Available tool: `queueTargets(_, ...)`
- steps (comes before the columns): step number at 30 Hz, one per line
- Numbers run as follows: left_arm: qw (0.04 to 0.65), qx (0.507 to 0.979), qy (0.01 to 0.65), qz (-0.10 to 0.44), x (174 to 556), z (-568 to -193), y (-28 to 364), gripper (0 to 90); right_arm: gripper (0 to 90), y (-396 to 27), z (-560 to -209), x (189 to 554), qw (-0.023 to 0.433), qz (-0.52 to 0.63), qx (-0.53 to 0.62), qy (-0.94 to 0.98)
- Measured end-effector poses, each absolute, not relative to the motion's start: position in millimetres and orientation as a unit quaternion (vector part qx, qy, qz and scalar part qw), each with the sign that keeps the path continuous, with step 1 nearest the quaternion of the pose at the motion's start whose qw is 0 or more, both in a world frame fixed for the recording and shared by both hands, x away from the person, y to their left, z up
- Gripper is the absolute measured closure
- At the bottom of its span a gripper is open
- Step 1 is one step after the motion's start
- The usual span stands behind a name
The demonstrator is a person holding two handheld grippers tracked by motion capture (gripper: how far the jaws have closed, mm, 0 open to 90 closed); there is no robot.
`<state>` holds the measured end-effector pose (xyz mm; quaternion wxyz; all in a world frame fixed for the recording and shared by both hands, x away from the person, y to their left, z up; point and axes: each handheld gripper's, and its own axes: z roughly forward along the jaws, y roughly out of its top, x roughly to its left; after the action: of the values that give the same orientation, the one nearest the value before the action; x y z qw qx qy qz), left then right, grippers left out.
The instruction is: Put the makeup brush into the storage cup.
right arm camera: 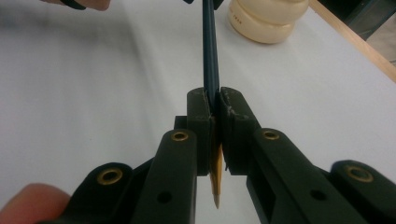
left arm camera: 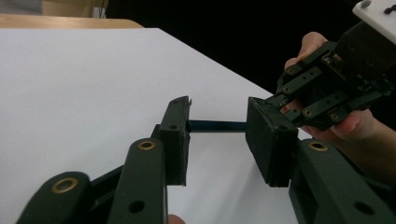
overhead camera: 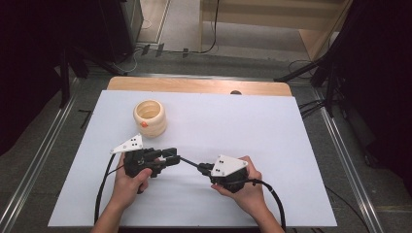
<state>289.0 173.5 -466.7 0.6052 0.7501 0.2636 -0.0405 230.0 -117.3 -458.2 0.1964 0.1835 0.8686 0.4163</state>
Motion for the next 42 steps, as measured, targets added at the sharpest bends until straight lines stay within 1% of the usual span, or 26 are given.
queueTargets(4,0.607,0.749,0.261,-0.053,291.2,-467.8,175.8,64.9,84.5,-116.6,-459.2,230.2,0.194,0.413,0.182,0.871)
queueTargets(5,0.607,0.749,0.260,-0.056,291.5,-468.1,176.2,68.4,84.5,-116.5,-460.2,230.7,0.194,0.411,0.180,0.873)
queueTargets(6,0.607,0.749,0.259,-0.056,291.7,-468.3,176.3,68.4,84.5,-116.5,-460.2,230.7,0.194,0.411,0.180,0.873)
queueTargets(7,0.606,0.750,0.258,-0.057,292.0,-468.4,176.5,70.3,84.5,-116.4,-460.6,231.1,0.195,0.409,0.178,0.874)
queueTargets(10,0.611,0.748,0.251,-0.066,292.1,-468.4,177.4,78.8,84.5,-115.4,-463.0,231.9,0.194,0.402,0.174,0.878)
queueTargets(12,0.621,0.742,0.237,-0.088,292.7,-468.0,178.4,84.0,82.7,-113.4,-466.5,233.1,0.188,0.394,0.172,0.883)
queueTargets(13,0.626,0.739,0.231,-0.099,292.2,-467.7,178.5,84.0,82.7,-113.4,-466.5,233.1,0.188,0.394,0.172,0.883)
queueTargets(14,0.625,0.741,0.234,-0.083,290.6,-466.6,177.8,86.4,63.5,-112.2,-469.7,235.6,0.190,0.393,0.191,0.879)
queueTargets(15,0.623,0.742,0.236,-0.074,290.5,-465.9,178.1,86.4,63.5,-112.2,-469.7,235.6,0.190,0.393,0.191,0.879)
queueTargets(16,0.627,0.739,0.237,-0.072,290.2,-465.4,179.0,86.4,55.4,-112.5,-470.6,236.9,0.187,0.398,0.202,0.875)
queueTargets(18,0.626,0.740,0.243,-0.044,288.4,-463.1,180.7,86.5,41.9,-115.5,-469.6,237.8,0.192,0.410,0.244,0.858)
queueTargets(19,0.627,0.740,0.244,-0.033,287.2,-461.9,181.0,86.5,40.1,-117.7,-468.4,237.7,0.189,0.422,0.260,0.848)
queueTargets(20,0.629,0.737,0.244,-0.021,286.2,-461.1,181.4,86.5,40.1,-117.7,-468.4,237.7,0.189,0.422,0.260,0.848)
queueTargets(23,0.634,0.731,0.250,0.013,283.2,-459.8,180.7,86.5,37.9,-122.0,-466.5,237.2,0.176,0.454,0.309,0.817)
queueTargets(27,0.640,0.724,0.252,0.046,278.9,-458.9,179.0,86.5,38.1,-119.7,-471.7,235.8,0.156,0.476,0.370,0.782)
queueTargets(29,0.644,0.720,0.255,0.056,277.1,-458.5,178.4,86.5,37.0,-118.1,-475.0,236.2,0.141,0.486,0.395,0.767)
queueTargets(34,0.647,0.716,0.252,0.073,274.1,-458.6,175.9,86.5,33.3,-115.1,-481.8,236.7,0.083,0.515,0.445,0.728)
queueTargets(35,0.647,0.716,0.252,0.074,273.5,-458.7,175.1,86.6,28.3,-113.6,-482.7,236.8,0.076,0.516,0.459,0.719)
queueTargets(37,0.649,0.715,0.249,0.080,272.6,-458.7,173.6,86.5,24.7,-113.6,-482.7,237.1,0.074,0.516,0.475,0.709)
queueTargets(38,0.649,0.714,0.247,0.084,272.0,-458.6,172.7,86.5,24.7,-113.6,-482.7,237.1,0.074,0.516,0.475,0.709)
queueTargets(40,0.652,0.712,0.245,0.091,270.8,-458.3,171.0,86.5,21.7,-115.2,-482.0,237.0,0.066,0.525,0.492,0.691)
queueTargets(42,0.654,0.710,0.244,0.092,270.5,-458.3,170.4,86.5,21.6,-116.5,-482.0,236.9,0.061,0.533,0.496,0.683)
